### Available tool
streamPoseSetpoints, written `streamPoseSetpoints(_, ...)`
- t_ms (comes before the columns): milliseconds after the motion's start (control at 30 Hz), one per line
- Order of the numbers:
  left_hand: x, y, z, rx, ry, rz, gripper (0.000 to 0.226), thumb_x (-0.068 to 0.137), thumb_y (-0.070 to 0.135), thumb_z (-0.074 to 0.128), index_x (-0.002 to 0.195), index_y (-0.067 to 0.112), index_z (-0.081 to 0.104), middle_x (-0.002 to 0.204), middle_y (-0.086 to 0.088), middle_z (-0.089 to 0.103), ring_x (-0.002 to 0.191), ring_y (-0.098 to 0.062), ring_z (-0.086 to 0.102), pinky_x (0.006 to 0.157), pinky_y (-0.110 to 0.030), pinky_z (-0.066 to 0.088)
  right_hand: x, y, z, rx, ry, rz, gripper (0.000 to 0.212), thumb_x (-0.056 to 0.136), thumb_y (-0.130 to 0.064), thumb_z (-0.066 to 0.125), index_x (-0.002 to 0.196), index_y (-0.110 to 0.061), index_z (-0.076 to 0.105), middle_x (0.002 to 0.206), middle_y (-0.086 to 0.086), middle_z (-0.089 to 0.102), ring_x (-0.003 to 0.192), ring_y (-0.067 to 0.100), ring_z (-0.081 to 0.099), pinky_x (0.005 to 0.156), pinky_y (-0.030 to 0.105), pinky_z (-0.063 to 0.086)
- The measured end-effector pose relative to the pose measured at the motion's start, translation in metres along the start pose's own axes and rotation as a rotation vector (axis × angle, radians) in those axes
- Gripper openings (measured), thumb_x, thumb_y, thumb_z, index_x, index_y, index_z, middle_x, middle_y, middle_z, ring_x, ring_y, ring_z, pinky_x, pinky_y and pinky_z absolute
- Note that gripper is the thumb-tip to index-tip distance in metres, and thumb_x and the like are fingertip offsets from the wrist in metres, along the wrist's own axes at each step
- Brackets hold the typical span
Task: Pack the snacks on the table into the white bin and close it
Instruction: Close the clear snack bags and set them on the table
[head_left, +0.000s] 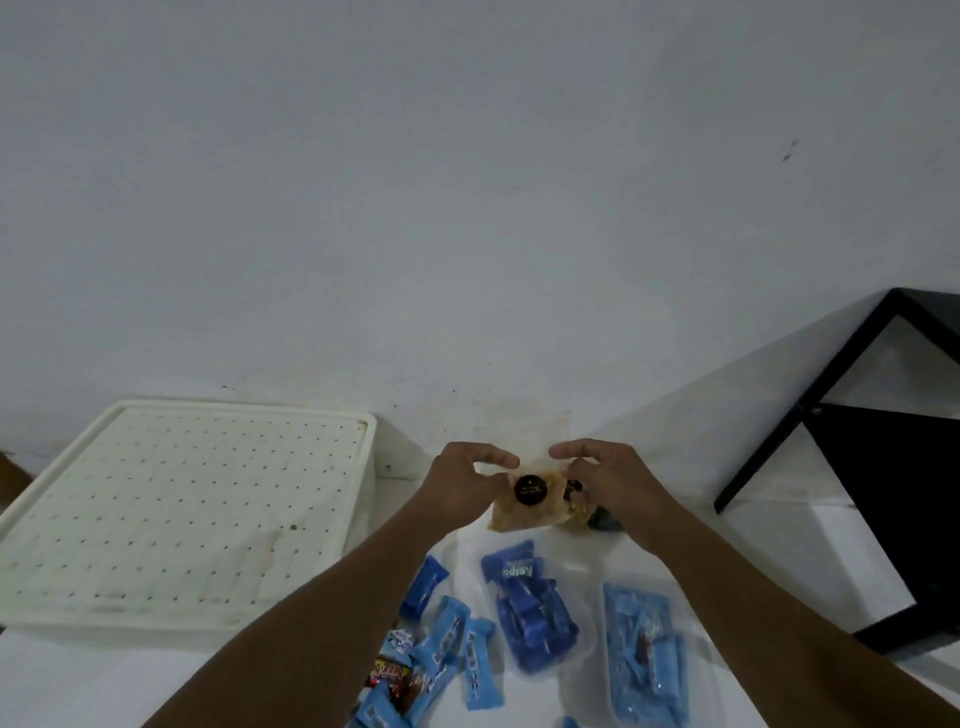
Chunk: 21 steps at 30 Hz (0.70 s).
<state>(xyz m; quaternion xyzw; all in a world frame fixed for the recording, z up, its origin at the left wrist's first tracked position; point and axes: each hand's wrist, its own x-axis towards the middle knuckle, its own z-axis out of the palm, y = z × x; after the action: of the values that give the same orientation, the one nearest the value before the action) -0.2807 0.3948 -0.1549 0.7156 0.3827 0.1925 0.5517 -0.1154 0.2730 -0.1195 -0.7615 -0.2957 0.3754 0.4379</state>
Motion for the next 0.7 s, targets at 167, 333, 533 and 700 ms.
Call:
streamPoseSetpoints(167,0.045,-0.029,0.011,0.011,0.021,-0.065,0.021,0.082,0.014,0.077,0.094,0.031,0.073,0.106,0.002,0.074,0.089,-0.012,0.072,0.083,-0.024,0.058,0.049,0.024,0.008,0.000,-0.006,0.052,0.027,0.087,-0.012,0.059,0.102,-0.028,0.074,0.110,0.007,0.071,0.096,0.024,0.069,0.089,0.043,0.058)
streamPoseSetpoints(333,0.071,-0.057,0.022,0.018,-0.004,-0.120,0.029,0.079,0.020,0.076,0.106,0.029,0.072,0.123,0.007,0.065,0.113,-0.017,0.064,0.097,-0.037,0.054,0.080,0.049,0.019,-0.001,-0.026,0.116,0.032,0.089,-0.010,0.058,0.117,-0.022,0.068,0.110,0.005,0.068,0.092,0.021,0.068,0.078,0.033,0.058)
streamPoseSetpoints(533,0.076,-0.082,0.031,0.077,-0.047,-0.191,0.048,0.082,0.019,0.075,0.127,0.031,0.062,0.155,0.001,0.035,0.138,-0.023,0.044,0.111,-0.040,0.042,0.091,0.069,0.026,-0.032,-0.038,0.190,0.039,0.092,-0.010,0.059,0.129,-0.019,0.056,0.118,0.005,0.057,0.088,0.009,0.057,0.062,0.018,0.045)
streamPoseSetpoints(700,0.056,-0.075,0.026,0.058,-0.087,-0.252,0.047,0.084,0.021,0.076,0.128,0.029,0.062,0.140,-0.009,0.057,0.125,-0.030,0.058,0.091,-0.034,0.053,0.080,0.074,0.018,-0.084,0.048,0.197,0.039,0.088,-0.013,0.062,0.126,-0.018,0.061,0.115,0.001,0.059,0.099,0.016,0.055,0.076,0.027,0.047)
